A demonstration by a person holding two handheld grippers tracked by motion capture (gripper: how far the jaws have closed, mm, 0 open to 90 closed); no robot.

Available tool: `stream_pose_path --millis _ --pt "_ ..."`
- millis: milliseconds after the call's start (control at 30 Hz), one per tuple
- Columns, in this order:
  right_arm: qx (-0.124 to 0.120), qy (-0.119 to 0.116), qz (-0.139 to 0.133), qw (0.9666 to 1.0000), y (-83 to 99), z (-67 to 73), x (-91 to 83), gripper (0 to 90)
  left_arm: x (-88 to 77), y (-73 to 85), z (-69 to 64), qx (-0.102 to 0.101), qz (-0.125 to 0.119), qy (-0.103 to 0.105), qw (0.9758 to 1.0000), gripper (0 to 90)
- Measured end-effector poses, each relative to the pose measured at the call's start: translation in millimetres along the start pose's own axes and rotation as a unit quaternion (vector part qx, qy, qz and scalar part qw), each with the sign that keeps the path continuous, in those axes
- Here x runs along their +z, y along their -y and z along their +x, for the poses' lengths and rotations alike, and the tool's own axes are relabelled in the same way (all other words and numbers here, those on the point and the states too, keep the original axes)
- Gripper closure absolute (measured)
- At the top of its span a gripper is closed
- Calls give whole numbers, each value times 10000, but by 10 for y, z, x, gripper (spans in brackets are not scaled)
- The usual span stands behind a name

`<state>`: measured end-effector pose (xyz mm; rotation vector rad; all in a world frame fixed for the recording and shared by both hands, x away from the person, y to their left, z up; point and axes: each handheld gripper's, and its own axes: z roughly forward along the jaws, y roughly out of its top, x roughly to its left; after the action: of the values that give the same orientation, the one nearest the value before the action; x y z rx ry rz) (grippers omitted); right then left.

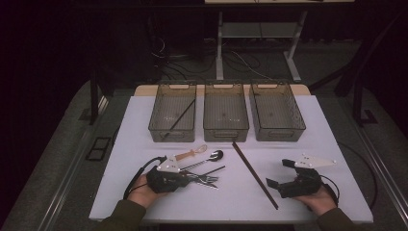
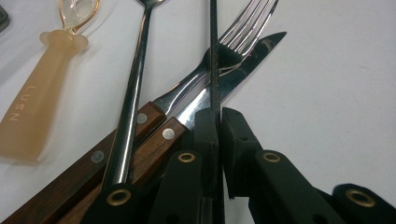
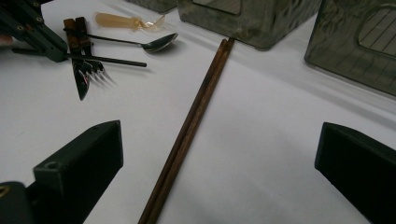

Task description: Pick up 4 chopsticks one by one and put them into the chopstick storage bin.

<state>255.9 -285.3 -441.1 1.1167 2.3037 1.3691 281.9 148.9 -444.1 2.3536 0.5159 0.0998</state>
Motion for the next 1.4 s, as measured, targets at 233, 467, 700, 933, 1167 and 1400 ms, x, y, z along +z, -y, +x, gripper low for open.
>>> stream_pose_path --millis 233,467,700,933,1167,1400 --pt "1 21 16 10000 1 -4 6 8 1 -8 6 -2 16 17 10000 858" --pt "1 12 -3 10000 -1 1 -1 8 -9 -13 9 -60 63 61 9999 859" --pt "-18 11 9 10000 -3 8 -4 8 -24 -33 2 -186 79 99 9997 860" --pt "-33 9 -1 10000 -5 4 -10 8 -69 -76 -10 -277 -50 117 9995 860" --pt "-40 8 -19 10000 -9 5 -16 8 -108 -108 -17 -477 -75 102 9988 861" --pt "-42 4 -24 10000 -11 5 -17 8 -144 -139 -16 -525 -99 70 9985 861"
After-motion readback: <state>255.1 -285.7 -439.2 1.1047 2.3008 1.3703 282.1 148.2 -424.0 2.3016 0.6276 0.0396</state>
